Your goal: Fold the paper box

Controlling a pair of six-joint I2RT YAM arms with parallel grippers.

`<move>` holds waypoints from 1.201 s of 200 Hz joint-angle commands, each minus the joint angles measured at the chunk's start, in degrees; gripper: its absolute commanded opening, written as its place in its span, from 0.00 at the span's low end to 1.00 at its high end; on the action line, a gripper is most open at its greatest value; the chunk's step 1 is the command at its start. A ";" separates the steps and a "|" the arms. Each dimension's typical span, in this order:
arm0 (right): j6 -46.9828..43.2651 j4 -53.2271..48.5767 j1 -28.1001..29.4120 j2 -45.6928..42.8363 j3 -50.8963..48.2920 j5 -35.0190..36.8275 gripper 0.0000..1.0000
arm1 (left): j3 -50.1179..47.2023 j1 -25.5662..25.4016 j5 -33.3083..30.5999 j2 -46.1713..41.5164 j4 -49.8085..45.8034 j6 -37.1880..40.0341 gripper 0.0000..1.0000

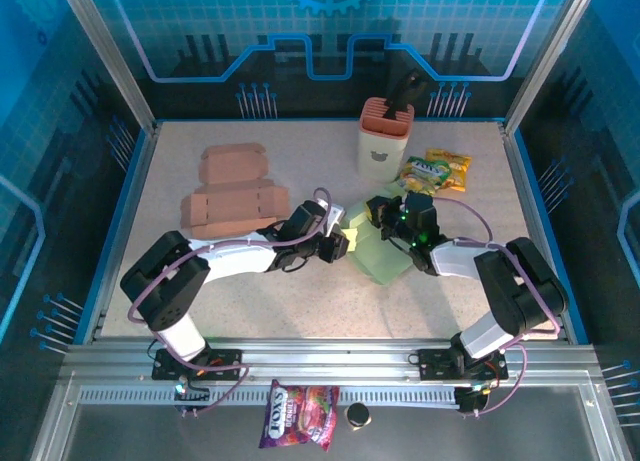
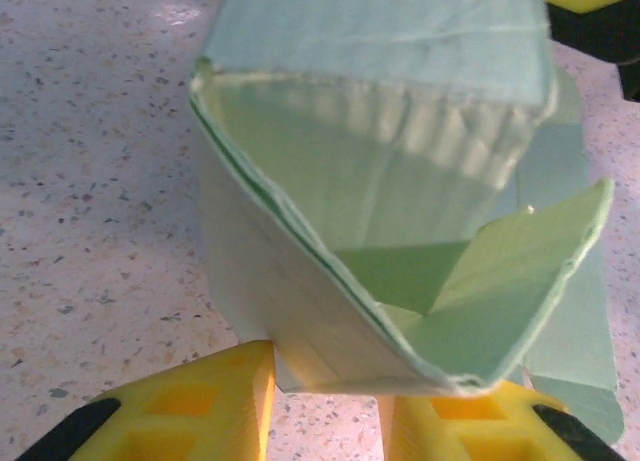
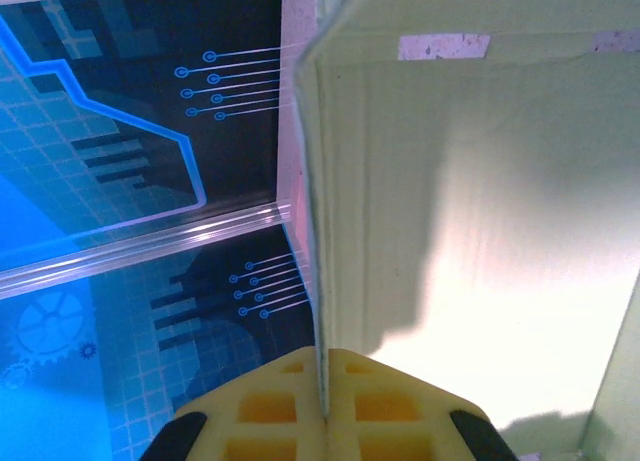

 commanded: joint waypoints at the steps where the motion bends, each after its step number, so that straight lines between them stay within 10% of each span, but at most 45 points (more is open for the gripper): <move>1: 0.95 3.66 1.52 0.88 -1.49 2.69 0.00 | 1.60 -0.49 -5.02 1.11 1.15 -3.25 0.33; 132: 1.47 25.42 6.80 11.07 -6.17 11.97 0.00 | 1.07 -0.71 -9.26 3.92 3.63 -9.09 0.36; 240: 0.76 22.92 8.32 10.68 -5.26 12.88 0.00 | 3.68 -2.40 -17.18 6.18 1.83 -17.17 0.33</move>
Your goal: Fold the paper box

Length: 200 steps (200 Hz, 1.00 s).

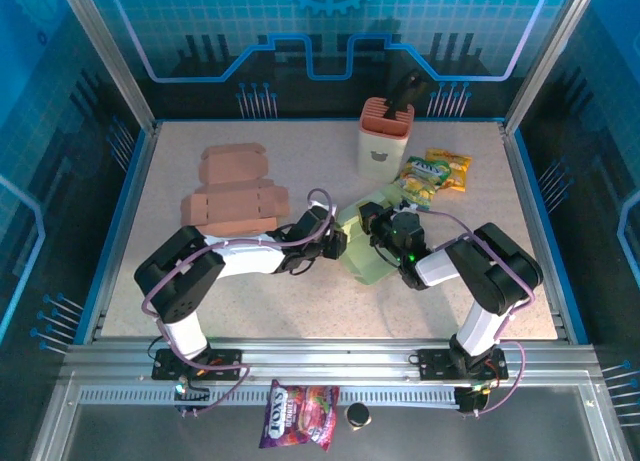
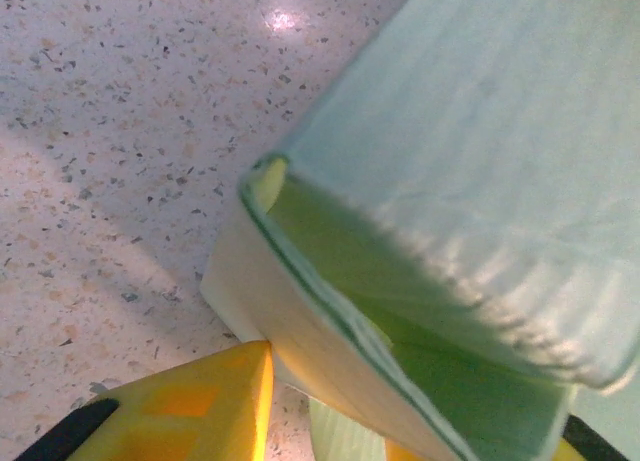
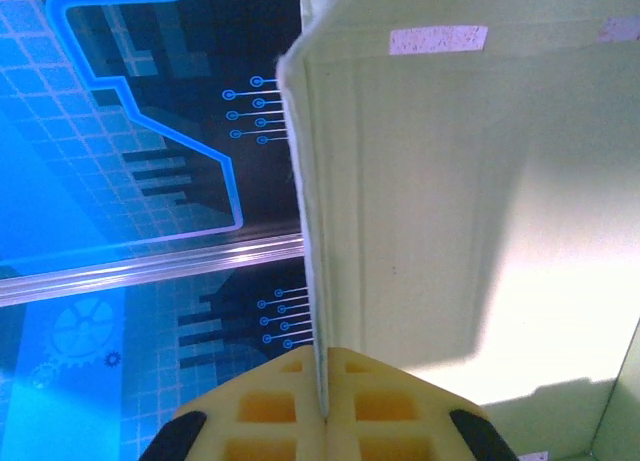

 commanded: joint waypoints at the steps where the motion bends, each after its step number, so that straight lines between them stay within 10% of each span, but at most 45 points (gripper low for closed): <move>1: -0.24 0.59 1.48 0.93 -0.52 0.69 0.00 | 2.49 -0.55 -5.85 1.38 -0.54 -4.15 0.32; 200: 1.19 -0.58 3.21 2.96 1.00 3.30 0.00 | 8.88 -2.39 -14.68 7.14 -4.71 -8.74 0.23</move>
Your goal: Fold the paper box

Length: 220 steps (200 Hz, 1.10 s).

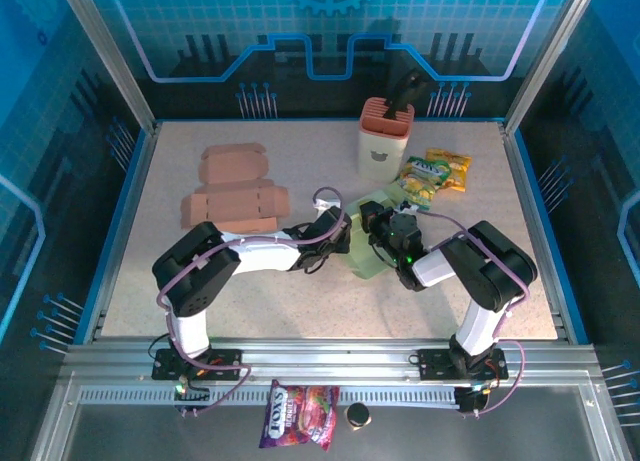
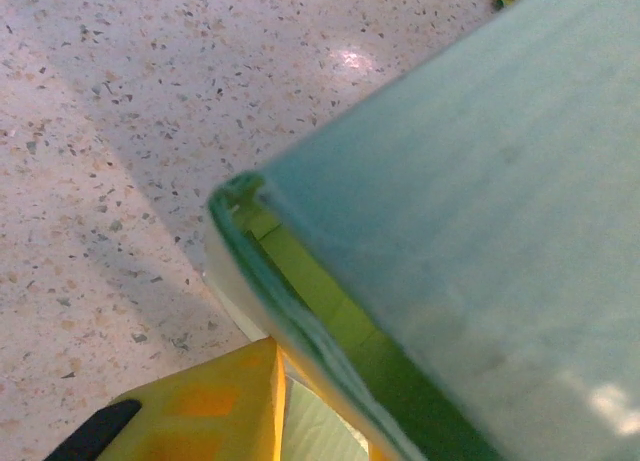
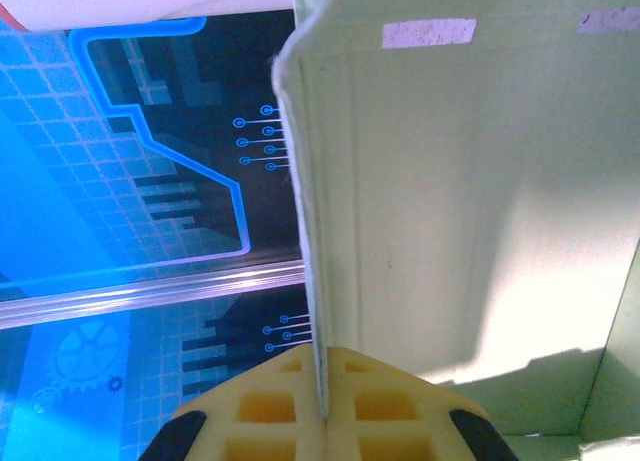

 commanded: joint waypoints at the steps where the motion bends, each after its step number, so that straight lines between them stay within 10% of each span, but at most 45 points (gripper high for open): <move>1: 1.00 -2.95 1.81 1.12 0.59 -1.63 0.00 | 2.19 0.26 -3.49 1.92 -0.41 -1.57 0.23; 137: 6.06 -13.56 2.65 -0.98 3.67 1.28 0.00 | 3.32 0.22 -6.14 4.82 6.21 3.79 0.26; 220: 6.28 -18.37 2.62 -3.48 4.57 0.69 0.09 | 5.94 0.31 -10.16 5.80 2.75 2.12 0.00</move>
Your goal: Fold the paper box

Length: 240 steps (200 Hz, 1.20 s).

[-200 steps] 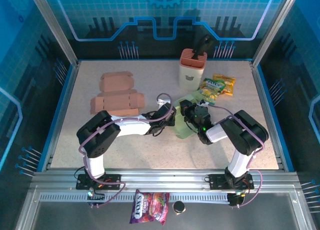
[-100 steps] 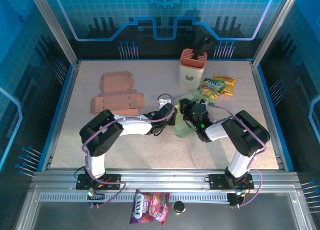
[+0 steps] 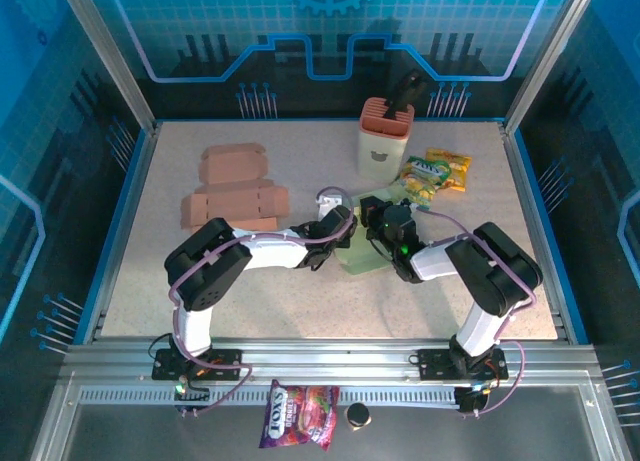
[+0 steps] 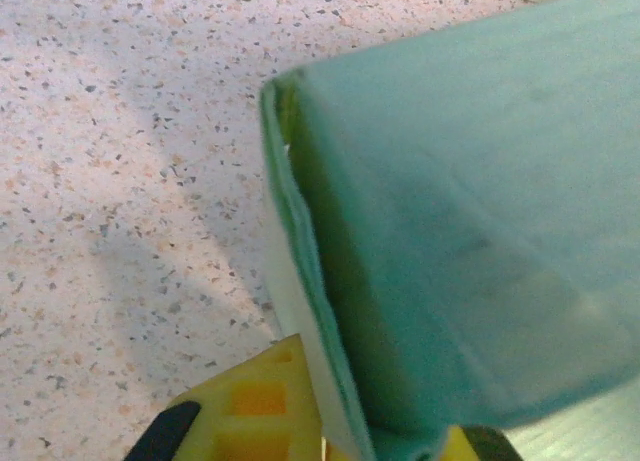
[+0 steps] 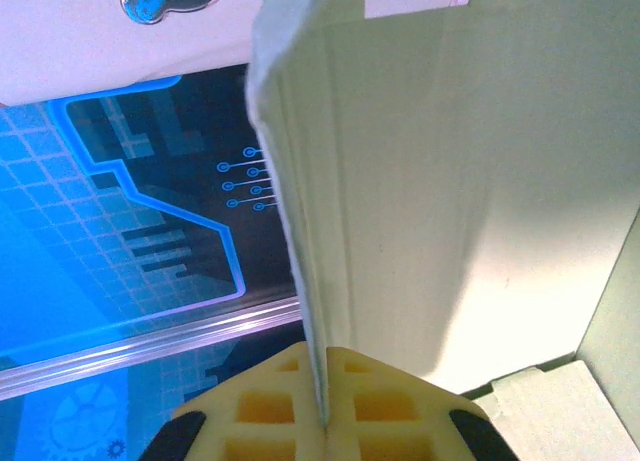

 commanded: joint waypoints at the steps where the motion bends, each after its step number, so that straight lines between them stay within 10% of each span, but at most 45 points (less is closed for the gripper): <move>1: 0.93 -7.23 2.12 -1.17 0.14 -3.48 0.11 | 2.69 0.44 -0.97 1.56 1.83 -0.85 0.00; 62: -2.66 -17.27 -0.25 -7.69 2.07 -6.48 0.46 | 2.40 0.61 -1.50 0.29 1.49 1.45 0.00; 99: -10.44 -45.93 -3.13 -20.53 9.57 -7.63 0.82 | 3.63 1.43 0.77 -1.58 -3.05 1.44 0.00; 149: -23.70 -74.47 -10.46 -29.57 21.51 -12.07 0.83 | 6.44 5.04 9.77 -5.43 -16.78 -3.74 0.00; 240: -52.66 -87.92 -19.65 -27.56 32.78 -19.31 0.75 | 14.91 12.36 29.67 -8.13 -42.43 -2.19 0.00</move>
